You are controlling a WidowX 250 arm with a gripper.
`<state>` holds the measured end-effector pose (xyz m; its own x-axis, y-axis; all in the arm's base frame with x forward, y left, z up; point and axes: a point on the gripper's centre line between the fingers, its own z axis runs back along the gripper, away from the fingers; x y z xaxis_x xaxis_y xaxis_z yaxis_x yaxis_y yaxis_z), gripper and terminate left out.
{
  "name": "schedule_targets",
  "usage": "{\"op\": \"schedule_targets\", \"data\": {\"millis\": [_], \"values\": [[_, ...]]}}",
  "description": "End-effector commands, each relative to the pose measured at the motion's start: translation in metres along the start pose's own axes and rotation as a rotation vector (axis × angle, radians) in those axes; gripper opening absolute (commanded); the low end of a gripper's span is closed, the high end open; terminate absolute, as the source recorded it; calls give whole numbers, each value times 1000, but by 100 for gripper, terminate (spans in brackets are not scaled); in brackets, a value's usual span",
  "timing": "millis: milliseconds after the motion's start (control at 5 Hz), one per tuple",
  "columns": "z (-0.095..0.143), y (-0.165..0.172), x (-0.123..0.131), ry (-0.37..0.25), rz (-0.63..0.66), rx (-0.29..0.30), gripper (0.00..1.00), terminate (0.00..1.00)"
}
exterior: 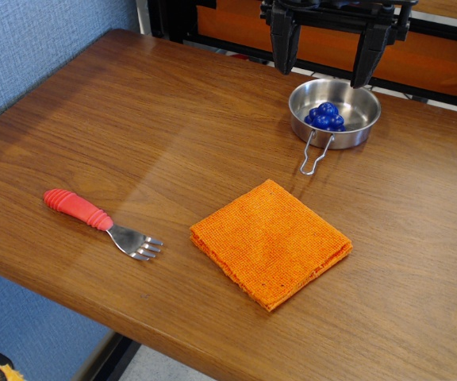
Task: Move the fork and place it in upward direction.
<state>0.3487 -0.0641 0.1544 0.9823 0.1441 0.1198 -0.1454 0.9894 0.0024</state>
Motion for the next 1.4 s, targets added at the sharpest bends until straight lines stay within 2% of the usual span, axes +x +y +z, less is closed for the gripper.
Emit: {"op": "schedule_targets", "data": {"millis": [0,200,400,600,800,1000,1200], "values": [[0,0,0,0,0,0,100,0],[-3,19,-11,15,-209,-57,100,0],[-14,35,-21,15,-397,-157,100,0],[-20,60,-34,83,-650,-108,100,0],[-33,97,-49,43,-900,-137,100,0],[-42,126,-62,69,-1113,-78,100,0],[-45,173,-84,42,-1172,-24,100,0]]}}
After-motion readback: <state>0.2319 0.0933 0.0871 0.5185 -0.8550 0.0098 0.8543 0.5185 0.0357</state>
